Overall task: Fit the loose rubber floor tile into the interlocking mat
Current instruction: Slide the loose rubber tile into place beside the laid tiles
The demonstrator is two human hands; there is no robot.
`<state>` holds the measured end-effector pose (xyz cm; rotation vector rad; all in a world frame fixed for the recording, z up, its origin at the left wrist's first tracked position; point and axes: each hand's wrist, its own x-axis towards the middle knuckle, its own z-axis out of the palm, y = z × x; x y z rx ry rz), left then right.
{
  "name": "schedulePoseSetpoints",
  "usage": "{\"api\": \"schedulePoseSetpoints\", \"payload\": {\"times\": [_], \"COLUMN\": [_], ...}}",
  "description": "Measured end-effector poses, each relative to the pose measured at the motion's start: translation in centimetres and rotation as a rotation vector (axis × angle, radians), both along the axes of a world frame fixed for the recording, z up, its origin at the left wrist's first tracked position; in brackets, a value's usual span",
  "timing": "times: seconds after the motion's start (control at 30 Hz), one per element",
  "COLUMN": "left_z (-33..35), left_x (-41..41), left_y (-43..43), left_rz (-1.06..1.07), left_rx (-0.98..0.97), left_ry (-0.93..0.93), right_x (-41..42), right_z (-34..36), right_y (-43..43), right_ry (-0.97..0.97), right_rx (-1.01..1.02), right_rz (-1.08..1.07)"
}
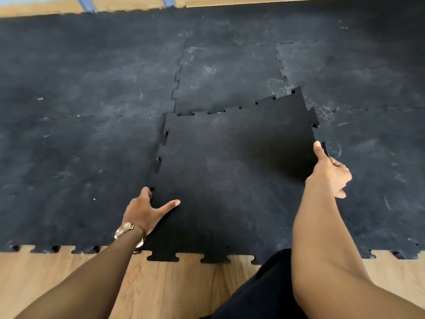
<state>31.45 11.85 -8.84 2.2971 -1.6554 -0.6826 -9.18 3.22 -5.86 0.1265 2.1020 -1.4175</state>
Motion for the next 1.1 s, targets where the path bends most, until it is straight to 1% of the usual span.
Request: {"api": "schedulePoseSetpoints", "payload": {"times": [0.1,0.2,0.27,0.33,0.4,0.43,0.5,0.57,0.7,0.73,0.8,0.87,0.9,0.97,1.0,1.07,1.1], "left_z": [0.4,0.7,0.7,0.2,-0.6,-1.1,-2.0,-2.5,-2.8,-2.7,-2.6,-1.8,-1.3,-0.8,-0.7,-0.5,-0.4], "left_x": [-0.1,0.1,0.3,0.5,0.6,0.7,0.8,0.8,0.5,0.5,0.5,0.6,0.6,0.0,-0.5,-2.8,-4.3], "left_y": [-0.2,-1.1,-1.9,-2.6,-2.8,-2.7,-2.5,-2.4,-2.2,-2.0,-1.7,-2.3,-2.9,-4.9,-6.0,-8.3,-9.4], "left_rz": [0.015,0.020,-0.010,-0.037,-0.071,-0.081,-0.074,-0.087,-0.146,-0.173,-0.275,-0.426,-0.489,-0.620,-0.666,-0.675,-0.662], "left_rx": [-0.033,-0.024,0.038,0.140,0.269,0.304,0.308,0.299,0.268,0.259,0.195,0.138,0.129,0.077,0.030,-0.052,-0.083], "left_ry": [0.023,-0.011,-0.077,-0.135,-0.152,-0.137,-0.096,-0.094,-0.170,-0.229,-0.450,-0.697,-0.770,-0.858,-0.873,-0.826,-0.783], "right_x": [-0.2,-0.4,-0.2,0.0,-0.1,-0.3,-0.5,-0.4,0.1,0.2,0.5,0.9,1.2,2.0,2.6,3.4,3.6], "right_z": [1.3,1.5,0.7,-0.7,-2.1,-2.7,-3.6,-4.2,-4.3,-4.0,-3.1,-1.9,-1.3,-0.2,0.2,0.0,-0.7], "right_y": [-1.0,-1.5,-1.7,-1.8,-1.5,-1.5,-1.6,-1.6,-1.8,-1.8,-1.7,-2.0,-2.4,-3.3,-3.7,-3.3,-2.8], "right_ry": [0.064,0.039,-0.019,-0.114,-0.188,-0.191,-0.182,-0.162,-0.129,-0.106,-0.008,0.171,0.272,0.458,0.527,0.586,0.563], "right_rx": [-0.031,-0.034,0.029,0.093,0.120,0.128,0.122,0.120,0.114,0.139,0.253,0.379,0.412,0.439,0.458,0.543,0.609], "right_rz": [-0.011,0.015,0.083,0.213,0.293,0.305,0.331,0.359,0.377,0.397,0.435,0.448,0.466,0.569,0.650,0.810,0.871]}}
